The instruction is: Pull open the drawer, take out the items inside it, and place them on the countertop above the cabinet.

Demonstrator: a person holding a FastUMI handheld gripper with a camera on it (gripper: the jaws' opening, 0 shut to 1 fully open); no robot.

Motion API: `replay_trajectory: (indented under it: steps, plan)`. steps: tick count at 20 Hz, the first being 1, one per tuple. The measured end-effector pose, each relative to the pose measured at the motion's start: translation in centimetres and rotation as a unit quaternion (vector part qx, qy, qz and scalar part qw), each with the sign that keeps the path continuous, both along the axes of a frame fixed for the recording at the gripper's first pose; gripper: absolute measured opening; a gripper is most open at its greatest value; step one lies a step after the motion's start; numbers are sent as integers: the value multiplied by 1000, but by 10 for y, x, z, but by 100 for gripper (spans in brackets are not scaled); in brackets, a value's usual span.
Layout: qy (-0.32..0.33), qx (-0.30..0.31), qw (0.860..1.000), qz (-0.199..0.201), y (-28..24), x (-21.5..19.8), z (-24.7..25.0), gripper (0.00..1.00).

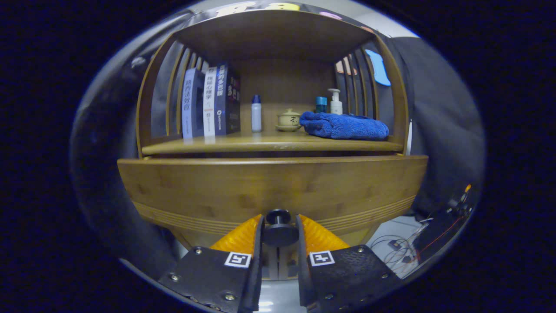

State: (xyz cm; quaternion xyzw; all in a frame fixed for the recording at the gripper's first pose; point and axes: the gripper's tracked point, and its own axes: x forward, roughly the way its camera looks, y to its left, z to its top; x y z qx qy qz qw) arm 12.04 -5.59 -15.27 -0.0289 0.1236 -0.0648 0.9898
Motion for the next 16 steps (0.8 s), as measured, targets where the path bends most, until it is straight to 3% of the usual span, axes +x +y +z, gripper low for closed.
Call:
replay_trajectory:
  steps: [1, 11, 16]
  plan:
    - [11, -5, 1000, 1, 1, 1, -2, 30]
    - [14, 34, 999, -3, 5, -95, -2, 29]
    - [13, 51, 999, -4, 4, -120, -10, 29]
